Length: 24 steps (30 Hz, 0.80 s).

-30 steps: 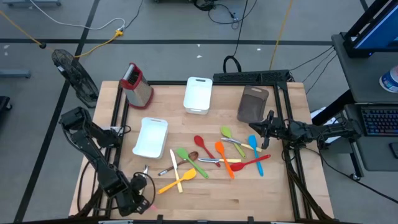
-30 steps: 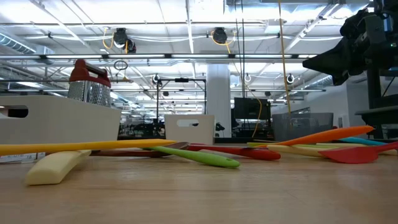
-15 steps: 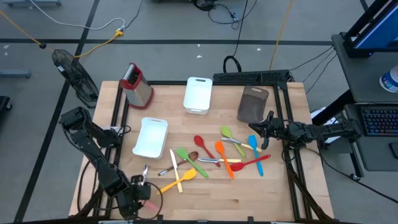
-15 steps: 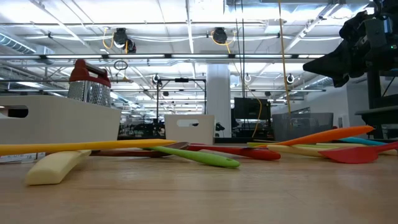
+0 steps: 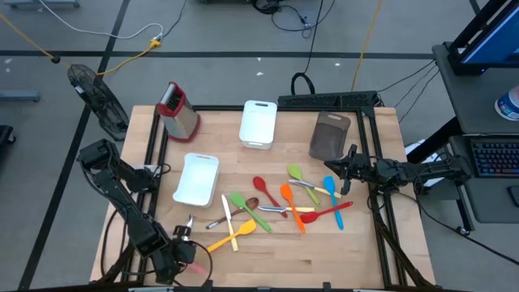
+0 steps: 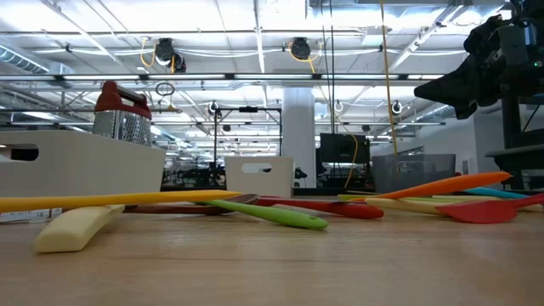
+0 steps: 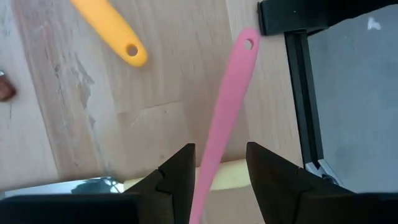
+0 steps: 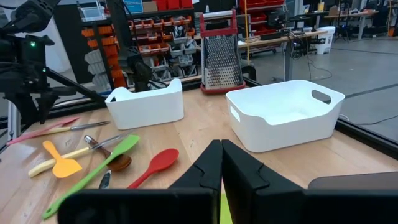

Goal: Pick & Place Kitchen Items
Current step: Put the pink spatula into the black bin

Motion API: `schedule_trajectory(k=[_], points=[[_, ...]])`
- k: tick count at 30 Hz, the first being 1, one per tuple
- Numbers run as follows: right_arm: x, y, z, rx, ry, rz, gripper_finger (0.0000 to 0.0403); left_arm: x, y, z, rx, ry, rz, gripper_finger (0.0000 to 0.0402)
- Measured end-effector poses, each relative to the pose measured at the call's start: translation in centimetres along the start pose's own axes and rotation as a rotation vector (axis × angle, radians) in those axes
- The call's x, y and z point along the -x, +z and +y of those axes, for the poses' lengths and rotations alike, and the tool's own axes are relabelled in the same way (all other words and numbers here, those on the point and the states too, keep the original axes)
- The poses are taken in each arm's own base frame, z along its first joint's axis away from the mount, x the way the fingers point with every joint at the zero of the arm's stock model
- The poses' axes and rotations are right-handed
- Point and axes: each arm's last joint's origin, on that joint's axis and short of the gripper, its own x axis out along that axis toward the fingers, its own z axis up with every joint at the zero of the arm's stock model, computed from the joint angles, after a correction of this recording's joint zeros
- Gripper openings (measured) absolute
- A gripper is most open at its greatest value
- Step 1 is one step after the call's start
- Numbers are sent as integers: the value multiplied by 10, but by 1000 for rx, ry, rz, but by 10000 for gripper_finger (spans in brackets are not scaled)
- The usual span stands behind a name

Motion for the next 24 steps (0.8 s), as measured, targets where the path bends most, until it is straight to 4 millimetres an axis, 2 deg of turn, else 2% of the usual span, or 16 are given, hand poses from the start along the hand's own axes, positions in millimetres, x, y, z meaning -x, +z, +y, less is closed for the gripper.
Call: schedule_trajectory(k=[9,16,24], points=[[0,0,0,0,0,1,4,-1,2,-2,46,-19,-20,150],[0,0,0,0,0,1,4,-15,5,-6,66,-47,-29,149],[0,0,0,1,-1,1,4,-28,0,-5,146,4,13,149]])
